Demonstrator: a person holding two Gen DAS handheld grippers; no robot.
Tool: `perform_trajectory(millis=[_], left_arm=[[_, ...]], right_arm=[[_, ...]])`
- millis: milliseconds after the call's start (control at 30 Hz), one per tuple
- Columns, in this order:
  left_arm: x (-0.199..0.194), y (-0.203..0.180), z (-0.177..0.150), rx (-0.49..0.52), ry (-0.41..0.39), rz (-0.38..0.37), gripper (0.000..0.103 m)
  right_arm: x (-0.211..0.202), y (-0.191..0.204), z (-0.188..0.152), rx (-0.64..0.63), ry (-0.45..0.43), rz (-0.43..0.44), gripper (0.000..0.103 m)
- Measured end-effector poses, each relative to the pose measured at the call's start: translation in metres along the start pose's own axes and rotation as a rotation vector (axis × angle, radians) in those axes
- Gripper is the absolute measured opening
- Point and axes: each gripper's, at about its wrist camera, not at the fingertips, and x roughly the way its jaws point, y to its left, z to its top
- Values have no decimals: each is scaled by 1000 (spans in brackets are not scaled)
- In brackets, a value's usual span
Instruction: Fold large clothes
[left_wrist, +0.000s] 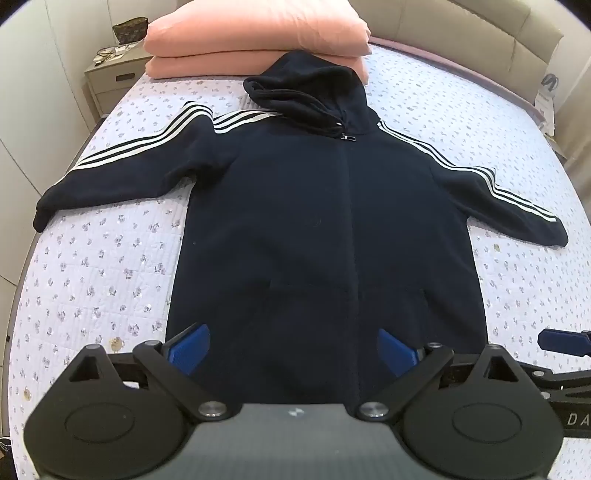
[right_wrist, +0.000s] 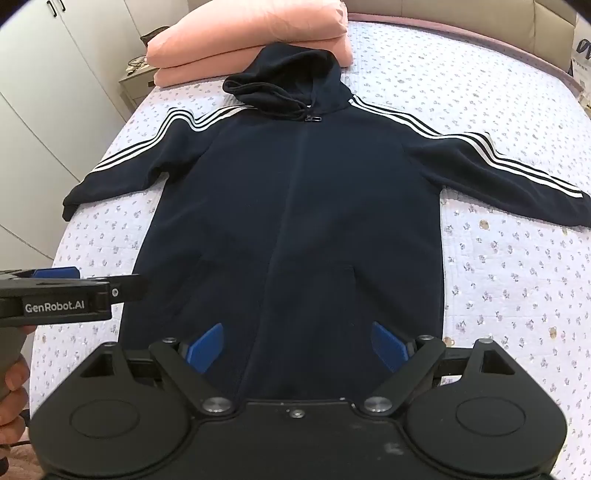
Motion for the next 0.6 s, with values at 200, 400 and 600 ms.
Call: perform_trajectory(millis=[200,400,600], left_arm=[[-1,-2,-2,5,0,5,99],[-7,-2,-5,1,-8,4,99],[-13,-4,-8,-4,-10,1,99]], right_arm=[[-7,0,-4,1,-28,17,102],[-11,-1,-7,13,-27,59,102],[-17,-3,-11,22,-49,51,102]])
